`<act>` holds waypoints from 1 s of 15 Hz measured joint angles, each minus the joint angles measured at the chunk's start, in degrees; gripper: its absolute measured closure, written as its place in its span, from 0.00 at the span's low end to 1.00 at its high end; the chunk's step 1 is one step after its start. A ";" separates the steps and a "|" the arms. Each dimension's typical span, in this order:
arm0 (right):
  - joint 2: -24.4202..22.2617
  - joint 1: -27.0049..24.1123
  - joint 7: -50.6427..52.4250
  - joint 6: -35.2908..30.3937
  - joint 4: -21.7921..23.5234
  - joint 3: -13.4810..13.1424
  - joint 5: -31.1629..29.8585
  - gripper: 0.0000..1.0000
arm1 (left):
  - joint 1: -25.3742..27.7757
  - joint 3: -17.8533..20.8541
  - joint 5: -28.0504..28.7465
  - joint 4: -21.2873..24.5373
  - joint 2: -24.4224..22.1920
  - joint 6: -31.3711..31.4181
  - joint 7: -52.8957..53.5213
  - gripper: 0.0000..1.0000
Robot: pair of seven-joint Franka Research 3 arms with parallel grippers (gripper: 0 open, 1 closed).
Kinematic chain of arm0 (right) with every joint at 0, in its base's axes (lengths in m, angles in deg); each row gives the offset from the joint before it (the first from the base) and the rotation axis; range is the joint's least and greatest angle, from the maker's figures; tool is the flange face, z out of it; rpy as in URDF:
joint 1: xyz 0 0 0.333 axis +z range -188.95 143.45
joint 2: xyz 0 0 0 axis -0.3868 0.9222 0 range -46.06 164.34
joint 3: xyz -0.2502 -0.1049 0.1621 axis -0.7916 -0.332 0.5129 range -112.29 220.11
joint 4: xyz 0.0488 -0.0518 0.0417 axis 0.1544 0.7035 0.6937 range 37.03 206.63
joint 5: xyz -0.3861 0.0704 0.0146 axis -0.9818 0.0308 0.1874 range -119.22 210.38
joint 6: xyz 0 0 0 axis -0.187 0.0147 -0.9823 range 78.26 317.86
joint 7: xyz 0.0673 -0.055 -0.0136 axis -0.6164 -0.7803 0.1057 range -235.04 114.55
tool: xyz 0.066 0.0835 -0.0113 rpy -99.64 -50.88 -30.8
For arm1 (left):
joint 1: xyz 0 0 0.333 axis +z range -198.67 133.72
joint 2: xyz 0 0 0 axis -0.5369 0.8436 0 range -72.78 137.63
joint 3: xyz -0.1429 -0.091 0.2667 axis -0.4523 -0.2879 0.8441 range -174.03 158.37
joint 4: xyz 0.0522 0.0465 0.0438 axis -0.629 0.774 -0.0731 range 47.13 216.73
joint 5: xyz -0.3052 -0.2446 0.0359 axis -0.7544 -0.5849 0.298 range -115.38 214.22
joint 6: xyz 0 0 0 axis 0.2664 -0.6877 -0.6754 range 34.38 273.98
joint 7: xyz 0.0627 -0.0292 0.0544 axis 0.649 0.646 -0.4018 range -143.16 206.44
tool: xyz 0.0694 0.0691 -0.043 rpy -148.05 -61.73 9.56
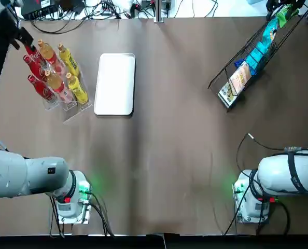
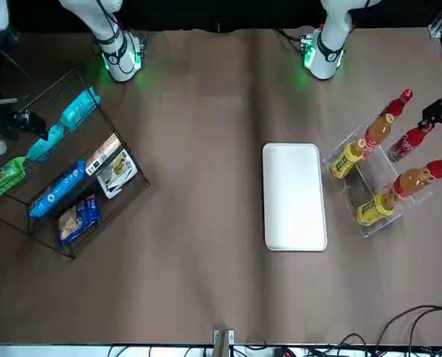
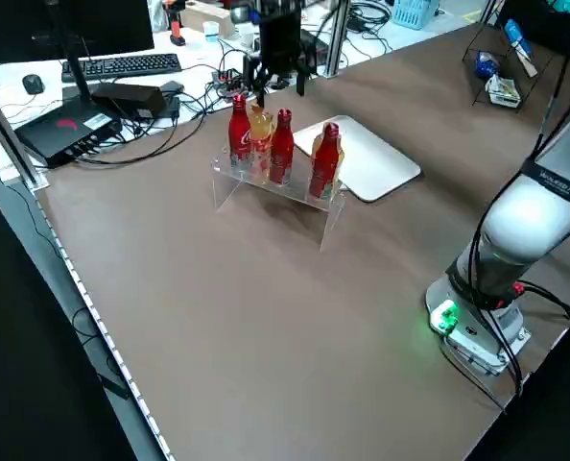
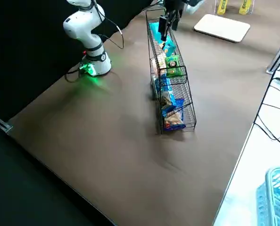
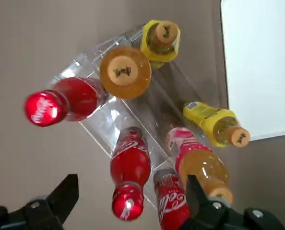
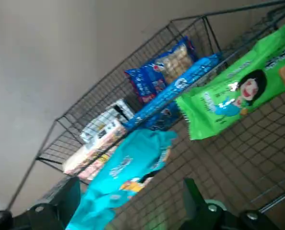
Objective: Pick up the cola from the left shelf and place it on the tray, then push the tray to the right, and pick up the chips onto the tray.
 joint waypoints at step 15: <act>2.49 0.38 0.39 -0.06 -0.20 0.49 -1.04 0.12 | 0.09 0.74 2.72 5.87 -3.02 3.33 0.00 0.47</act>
